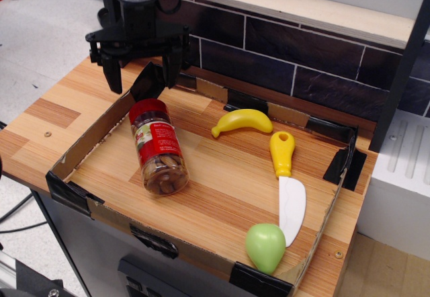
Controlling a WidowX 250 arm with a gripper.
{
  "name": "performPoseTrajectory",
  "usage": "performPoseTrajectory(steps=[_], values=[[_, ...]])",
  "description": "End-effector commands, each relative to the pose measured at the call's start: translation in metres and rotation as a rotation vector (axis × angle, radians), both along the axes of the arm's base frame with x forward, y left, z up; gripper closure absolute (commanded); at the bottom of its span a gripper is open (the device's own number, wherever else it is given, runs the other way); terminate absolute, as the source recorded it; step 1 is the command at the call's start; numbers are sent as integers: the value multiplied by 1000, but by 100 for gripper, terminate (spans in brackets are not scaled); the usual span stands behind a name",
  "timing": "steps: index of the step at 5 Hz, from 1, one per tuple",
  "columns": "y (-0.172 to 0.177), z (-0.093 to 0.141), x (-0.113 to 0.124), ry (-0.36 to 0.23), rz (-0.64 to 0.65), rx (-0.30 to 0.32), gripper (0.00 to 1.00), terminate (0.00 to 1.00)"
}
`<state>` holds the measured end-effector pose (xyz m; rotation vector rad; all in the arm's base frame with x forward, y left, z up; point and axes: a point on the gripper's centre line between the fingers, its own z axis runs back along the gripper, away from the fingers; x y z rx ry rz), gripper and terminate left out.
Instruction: Upright basil bottle
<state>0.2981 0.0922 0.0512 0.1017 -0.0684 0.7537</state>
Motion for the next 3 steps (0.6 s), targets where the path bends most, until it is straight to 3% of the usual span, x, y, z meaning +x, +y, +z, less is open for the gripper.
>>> performPoseTrajectory(steps=[1, 3], values=[[-3, -5, -3, -11, 13, -15, 0, 0], [-8, -19, -5, -19, 51, -23, 0, 0]])
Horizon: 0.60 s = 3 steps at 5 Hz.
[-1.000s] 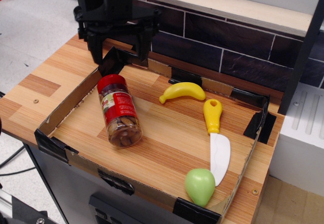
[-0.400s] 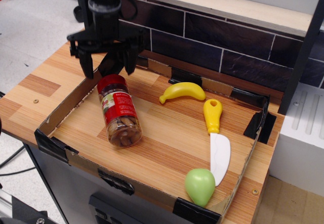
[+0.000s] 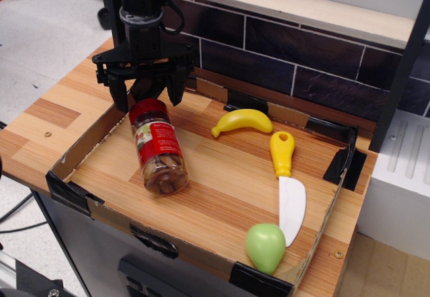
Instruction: Upright basil bottle
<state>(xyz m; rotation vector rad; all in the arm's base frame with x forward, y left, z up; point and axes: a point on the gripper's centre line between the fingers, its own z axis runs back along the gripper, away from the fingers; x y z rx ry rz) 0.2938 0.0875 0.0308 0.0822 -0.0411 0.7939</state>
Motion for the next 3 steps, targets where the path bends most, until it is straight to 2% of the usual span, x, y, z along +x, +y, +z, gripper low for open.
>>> performPoseTrajectory(steps=[1, 3], values=[[-3, -6, 0, -35, 13, 38, 0, 0], [-3, -13, -2, -64, 24, 7, 0, 0]])
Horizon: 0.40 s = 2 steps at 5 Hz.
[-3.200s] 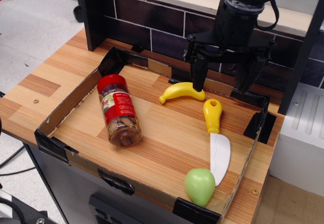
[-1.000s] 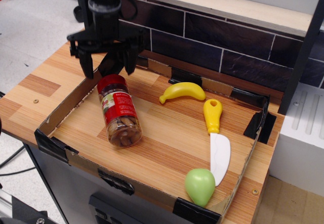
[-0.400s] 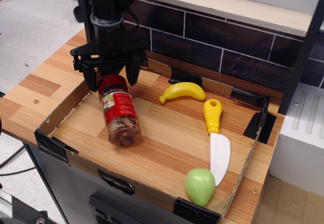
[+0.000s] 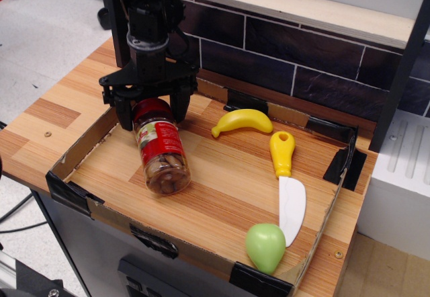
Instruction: Upright basil bottle
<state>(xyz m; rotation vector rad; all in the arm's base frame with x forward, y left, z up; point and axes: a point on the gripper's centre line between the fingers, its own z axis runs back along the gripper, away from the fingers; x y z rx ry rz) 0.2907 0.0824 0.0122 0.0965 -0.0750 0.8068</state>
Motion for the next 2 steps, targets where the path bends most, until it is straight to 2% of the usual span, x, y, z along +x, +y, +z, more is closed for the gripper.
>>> performPoseTrajectory(steps=[1, 2], values=[[1, 10, 0, -15, -25, -9, 100, 0], [2, 23, 3, -18, -32, -9, 100, 0]])
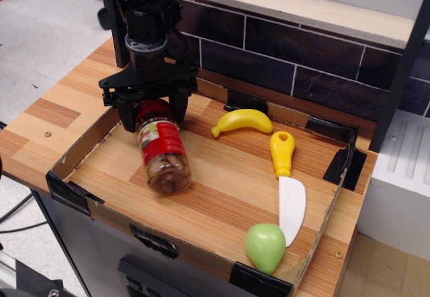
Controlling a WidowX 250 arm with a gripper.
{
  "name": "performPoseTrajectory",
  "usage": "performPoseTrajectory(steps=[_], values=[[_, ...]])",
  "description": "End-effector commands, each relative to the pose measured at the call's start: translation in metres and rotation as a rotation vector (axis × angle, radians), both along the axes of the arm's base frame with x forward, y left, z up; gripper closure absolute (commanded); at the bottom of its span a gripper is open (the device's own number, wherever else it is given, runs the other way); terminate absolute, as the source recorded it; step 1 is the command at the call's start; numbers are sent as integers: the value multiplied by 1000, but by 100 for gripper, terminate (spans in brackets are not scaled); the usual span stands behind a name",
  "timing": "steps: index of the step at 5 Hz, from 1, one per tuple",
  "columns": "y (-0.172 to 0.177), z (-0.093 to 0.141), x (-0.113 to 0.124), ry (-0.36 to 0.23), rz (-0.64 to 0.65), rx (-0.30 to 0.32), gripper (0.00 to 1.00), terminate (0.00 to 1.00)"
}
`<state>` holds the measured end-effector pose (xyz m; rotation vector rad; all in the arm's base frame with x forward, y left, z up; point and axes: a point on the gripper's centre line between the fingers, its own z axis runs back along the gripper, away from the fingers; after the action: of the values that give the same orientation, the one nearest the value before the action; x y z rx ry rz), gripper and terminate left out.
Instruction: Upright basil bottle
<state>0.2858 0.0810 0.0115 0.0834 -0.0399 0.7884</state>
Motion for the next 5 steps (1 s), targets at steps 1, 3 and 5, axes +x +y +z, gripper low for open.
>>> performPoseTrajectory(steps=[1, 3, 5], values=[[3, 40, 13, -62, -25, 37, 100, 0], [-9, 80, 16, -109, -42, 23, 100, 0], [-15, 106, 14, -184, -66, 70, 100, 0]])
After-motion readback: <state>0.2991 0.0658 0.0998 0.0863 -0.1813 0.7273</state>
